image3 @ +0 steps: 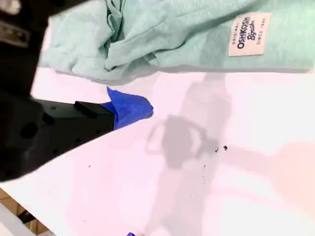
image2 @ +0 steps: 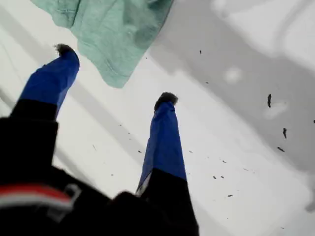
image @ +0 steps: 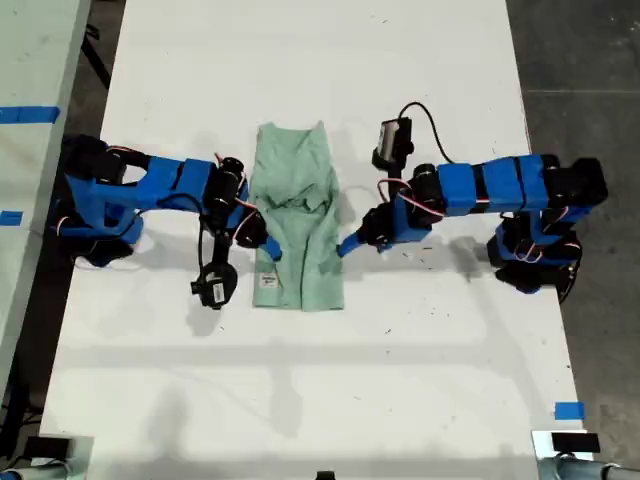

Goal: Fold tshirt

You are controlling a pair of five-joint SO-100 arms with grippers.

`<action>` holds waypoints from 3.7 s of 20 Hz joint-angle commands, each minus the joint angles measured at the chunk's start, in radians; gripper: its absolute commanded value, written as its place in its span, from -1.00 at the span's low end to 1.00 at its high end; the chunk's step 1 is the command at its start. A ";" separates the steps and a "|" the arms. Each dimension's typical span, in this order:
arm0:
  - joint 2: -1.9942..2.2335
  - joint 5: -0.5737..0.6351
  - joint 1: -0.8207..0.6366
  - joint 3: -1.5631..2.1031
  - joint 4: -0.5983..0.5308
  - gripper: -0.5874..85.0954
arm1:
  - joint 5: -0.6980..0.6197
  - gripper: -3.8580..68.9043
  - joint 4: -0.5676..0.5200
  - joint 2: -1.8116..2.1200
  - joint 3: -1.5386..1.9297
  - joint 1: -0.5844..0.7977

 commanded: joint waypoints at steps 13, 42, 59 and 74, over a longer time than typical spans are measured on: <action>-0.117 -0.098 0.084 0.084 -0.336 -0.23 | 0.054 -0.08 -0.014 -0.485 -0.489 -0.121; -0.262 0.025 0.167 -0.278 -0.365 -0.99 | 0.100 -0.95 0.037 -0.497 -0.644 -0.310; -0.067 0.647 -0.584 -0.224 -0.247 -0.99 | -0.431 -0.95 -0.183 -0.202 -0.327 0.515; 0.888 0.699 -0.914 0.881 -0.584 -0.56 | -0.282 -0.51 -0.202 0.943 0.666 0.769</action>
